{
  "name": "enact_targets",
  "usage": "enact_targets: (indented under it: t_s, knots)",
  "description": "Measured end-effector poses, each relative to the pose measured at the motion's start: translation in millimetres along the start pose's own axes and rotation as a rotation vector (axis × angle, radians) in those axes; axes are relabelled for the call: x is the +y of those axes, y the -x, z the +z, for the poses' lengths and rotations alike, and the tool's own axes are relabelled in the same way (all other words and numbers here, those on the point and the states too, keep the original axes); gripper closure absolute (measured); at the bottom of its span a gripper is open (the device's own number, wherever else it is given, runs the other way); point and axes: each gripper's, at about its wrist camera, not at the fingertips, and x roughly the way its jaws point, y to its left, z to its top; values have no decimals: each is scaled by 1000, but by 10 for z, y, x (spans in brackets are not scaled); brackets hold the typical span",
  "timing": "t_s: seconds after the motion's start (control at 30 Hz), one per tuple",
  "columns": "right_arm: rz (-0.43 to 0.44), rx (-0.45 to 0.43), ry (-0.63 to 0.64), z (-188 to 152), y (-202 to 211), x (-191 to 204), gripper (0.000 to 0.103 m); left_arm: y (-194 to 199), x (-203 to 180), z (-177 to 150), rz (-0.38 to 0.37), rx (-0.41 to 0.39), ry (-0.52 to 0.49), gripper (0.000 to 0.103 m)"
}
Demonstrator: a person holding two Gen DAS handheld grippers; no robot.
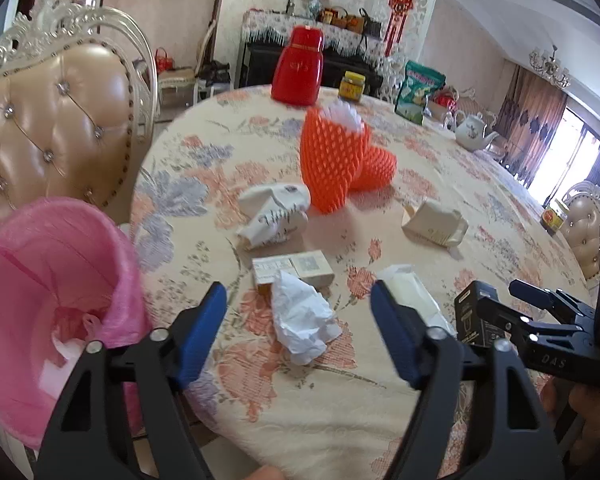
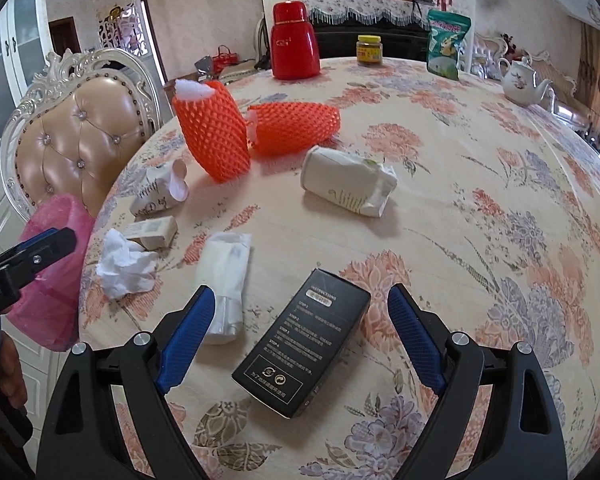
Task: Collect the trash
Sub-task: 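Close the left gripper on the tissue while the right closes on the black box, then carry the tissue with the left gripper while the right carries the black box over the wastebasket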
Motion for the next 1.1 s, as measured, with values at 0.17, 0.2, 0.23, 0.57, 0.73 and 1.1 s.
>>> enact_targets:
  t_s: [0.17, 0.2, 0.23, 0.57, 0.73, 1.1]
  knots:
    - [-14, 33, -12, -61, -101, -26, 20, -185, -75, -47, -3, 37, -21, 36]
    - [-16, 37, -12, -69, -117, -33, 20, -213, -81, -54, -4, 42, -22, 39]
    - [-20, 41, -12, -76, -131, -39, 21, -271, -88, -65, -1, 56, -24, 41]
    - [-29, 93, -17, -122, -268, -116, 41, -569, -108, -144, 46, 135, -36, 55]
    - [-16, 104, -27, -130, -291, -172, 63, -615, -117, -170, 52, 154, -46, 72]
    - [1, 54, -8, -30, -168, -150, 65, -451, -161, -103, 31, 109, -56, 83]
